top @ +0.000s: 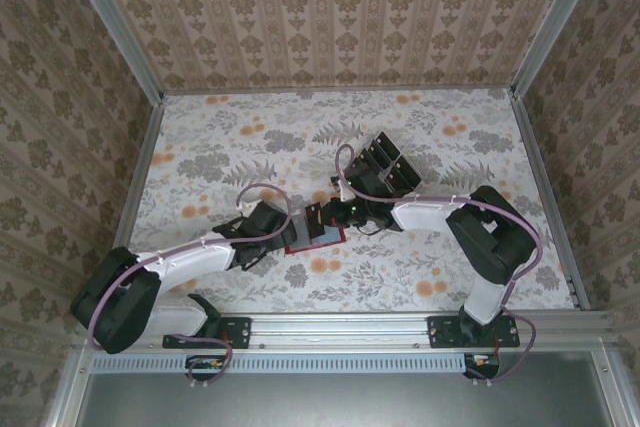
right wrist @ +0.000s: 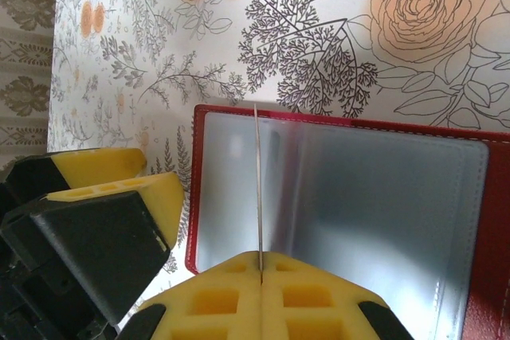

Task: Put the credit cards into the card holder
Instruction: Insert the credit card into the card slot.

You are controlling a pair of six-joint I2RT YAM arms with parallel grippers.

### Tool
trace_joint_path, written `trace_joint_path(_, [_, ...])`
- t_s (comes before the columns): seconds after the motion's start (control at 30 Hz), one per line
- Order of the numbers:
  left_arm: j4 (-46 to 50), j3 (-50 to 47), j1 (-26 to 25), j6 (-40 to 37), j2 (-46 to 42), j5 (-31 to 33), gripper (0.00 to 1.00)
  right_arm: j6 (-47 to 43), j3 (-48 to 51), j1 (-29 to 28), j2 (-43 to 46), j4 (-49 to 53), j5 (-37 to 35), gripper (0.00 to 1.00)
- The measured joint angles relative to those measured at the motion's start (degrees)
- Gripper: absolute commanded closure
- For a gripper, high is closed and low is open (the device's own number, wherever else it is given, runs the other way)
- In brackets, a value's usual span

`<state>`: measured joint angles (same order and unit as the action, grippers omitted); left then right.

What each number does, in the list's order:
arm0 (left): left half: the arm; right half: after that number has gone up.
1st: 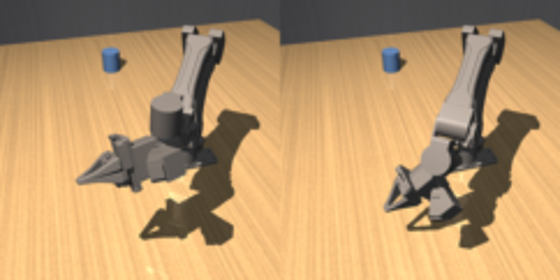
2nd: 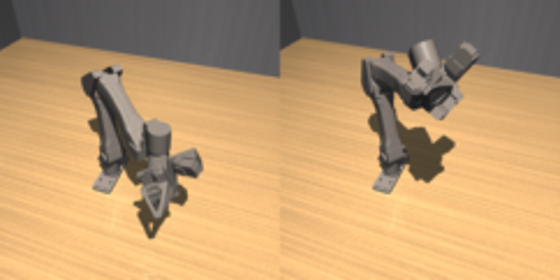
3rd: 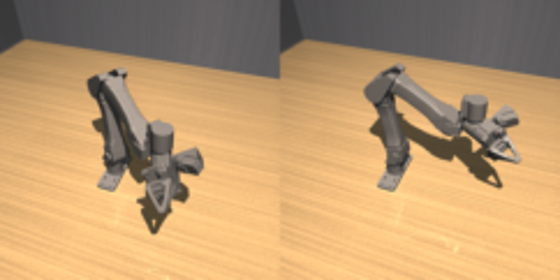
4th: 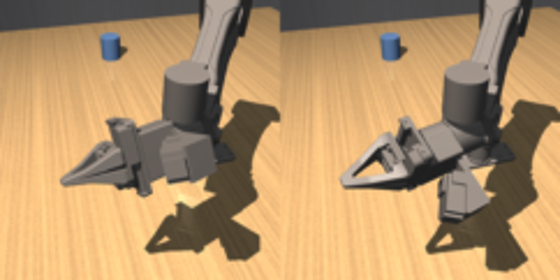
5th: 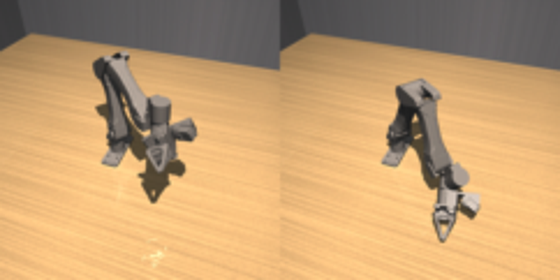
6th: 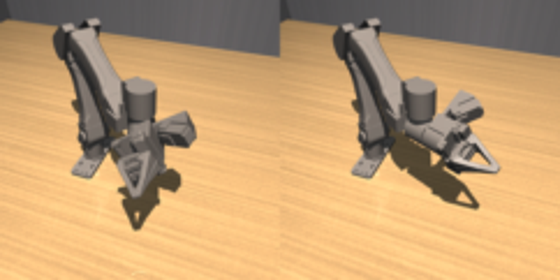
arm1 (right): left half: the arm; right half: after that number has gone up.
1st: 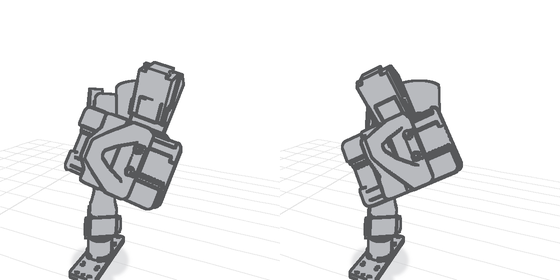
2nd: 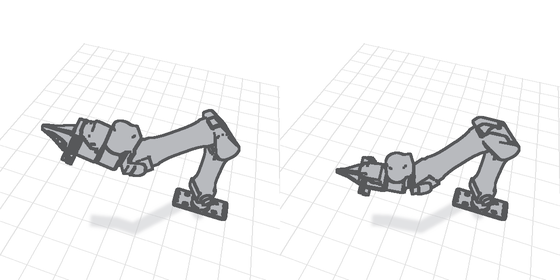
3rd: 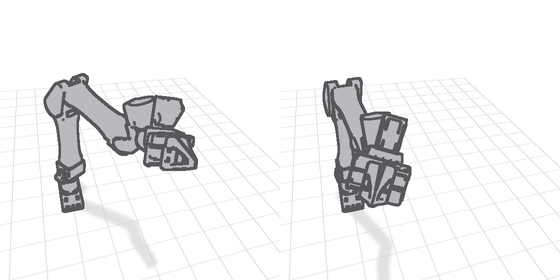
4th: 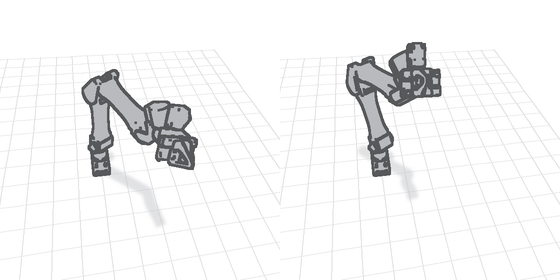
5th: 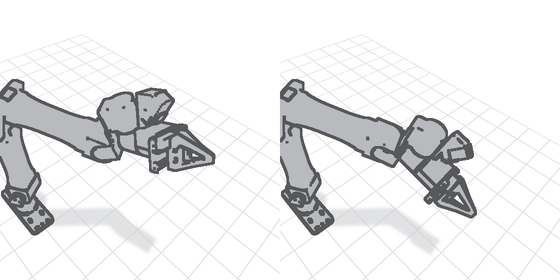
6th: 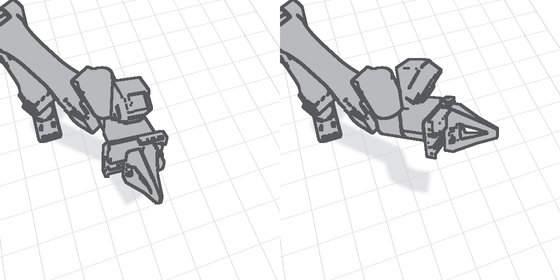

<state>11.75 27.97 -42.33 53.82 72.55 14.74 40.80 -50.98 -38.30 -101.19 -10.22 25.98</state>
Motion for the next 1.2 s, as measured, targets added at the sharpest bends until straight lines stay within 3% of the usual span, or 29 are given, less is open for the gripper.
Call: trace_joint_path(1.2, [0.39,0.09,0.00,-0.02,0.46,0.50,0.00,1.66,3.56,0.17,-4.24,-7.87,3.93,1.00])
